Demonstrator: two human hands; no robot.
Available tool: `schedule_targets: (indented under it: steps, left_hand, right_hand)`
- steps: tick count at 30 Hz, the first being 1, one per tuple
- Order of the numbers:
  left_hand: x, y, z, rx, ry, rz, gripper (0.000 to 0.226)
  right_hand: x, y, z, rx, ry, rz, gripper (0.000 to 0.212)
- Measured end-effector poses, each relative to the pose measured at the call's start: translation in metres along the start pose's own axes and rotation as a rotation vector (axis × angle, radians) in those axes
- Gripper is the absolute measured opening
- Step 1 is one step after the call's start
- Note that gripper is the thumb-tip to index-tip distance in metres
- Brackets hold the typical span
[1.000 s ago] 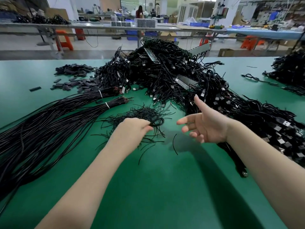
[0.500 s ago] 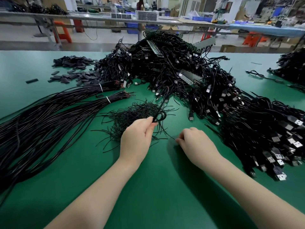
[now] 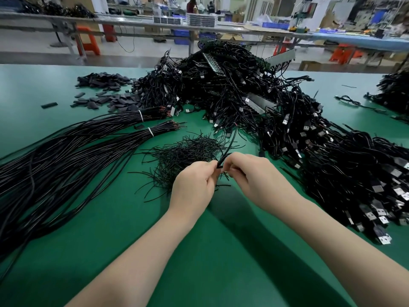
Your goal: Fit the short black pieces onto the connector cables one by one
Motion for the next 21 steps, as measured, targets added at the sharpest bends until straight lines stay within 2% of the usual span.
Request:
schedule_targets:
  steps: [9,18,21]
  left_hand:
    - [0.000,-0.005,0.001,0.024,0.091,-0.018,0.023]
    - [0.001,-0.010,0.000,0.248,0.209,-0.104,0.033]
    - [0.001,-0.011,-0.001,0.287,0.214,-0.126,0.033]
  right_hand:
    - [-0.006,-0.011,-0.006,0.099,-0.209,-0.101,0.015]
    - [-0.007,-0.012,-0.009,0.189,-0.233,-0.182,0.024]
    - [-0.006,-0.011,-0.009,0.123,-0.222,-0.176,0.021]
Point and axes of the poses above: each hand's wrist, its own x-axis towards the middle knuckle, its own z-axis out of the back of the hand, y = z × x, the point moved 2 cm from there along x, towards the middle knuckle, and after that the axes turned 3 degrees about -y, right-handed, at the moved point
